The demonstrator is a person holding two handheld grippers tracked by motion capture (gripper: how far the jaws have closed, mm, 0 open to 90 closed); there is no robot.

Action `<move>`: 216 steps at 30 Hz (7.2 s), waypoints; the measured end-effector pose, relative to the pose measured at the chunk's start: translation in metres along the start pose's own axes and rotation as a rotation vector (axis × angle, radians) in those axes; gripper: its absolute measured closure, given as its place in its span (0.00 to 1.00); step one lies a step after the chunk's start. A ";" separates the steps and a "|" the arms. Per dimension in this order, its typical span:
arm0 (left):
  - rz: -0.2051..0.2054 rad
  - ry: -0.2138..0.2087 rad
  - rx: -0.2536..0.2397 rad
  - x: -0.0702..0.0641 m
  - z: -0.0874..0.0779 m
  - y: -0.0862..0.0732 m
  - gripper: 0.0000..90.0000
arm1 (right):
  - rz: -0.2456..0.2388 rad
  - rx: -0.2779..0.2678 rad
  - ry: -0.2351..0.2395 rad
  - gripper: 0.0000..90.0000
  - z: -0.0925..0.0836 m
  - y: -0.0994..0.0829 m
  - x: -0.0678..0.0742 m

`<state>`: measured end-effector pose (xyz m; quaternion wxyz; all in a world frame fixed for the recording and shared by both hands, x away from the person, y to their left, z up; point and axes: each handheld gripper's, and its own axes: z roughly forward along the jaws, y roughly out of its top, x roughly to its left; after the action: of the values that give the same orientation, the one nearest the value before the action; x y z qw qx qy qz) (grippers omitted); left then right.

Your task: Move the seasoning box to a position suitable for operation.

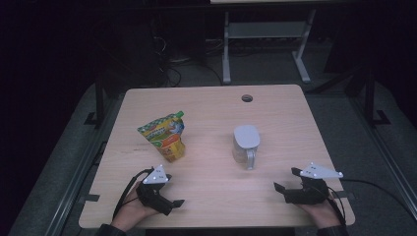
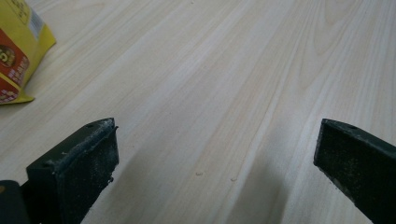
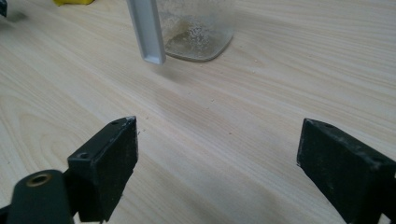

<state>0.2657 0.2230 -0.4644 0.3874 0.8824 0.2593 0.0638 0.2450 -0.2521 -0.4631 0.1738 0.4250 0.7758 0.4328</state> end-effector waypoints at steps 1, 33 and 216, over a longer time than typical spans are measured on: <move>-0.001 0.001 -0.002 0.000 0.000 0.000 0.00 | 0.005 0.001 -0.002 0.14 0.000 0.000 0.001; -0.041 0.000 -0.043 0.001 -0.007 -0.001 0.00 | 0.023 -0.036 0.030 0.27 0.023 0.050 0.031; 0.002 -0.046 -0.006 -0.007 0.000 -0.001 0.00 | -0.208 0.033 0.340 1.00 0.016 0.020 0.088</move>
<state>0.2593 0.2200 -0.4639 0.3958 0.8827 0.2493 0.0445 0.2144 -0.1674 -0.4473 0.0771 0.2661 0.8408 0.4651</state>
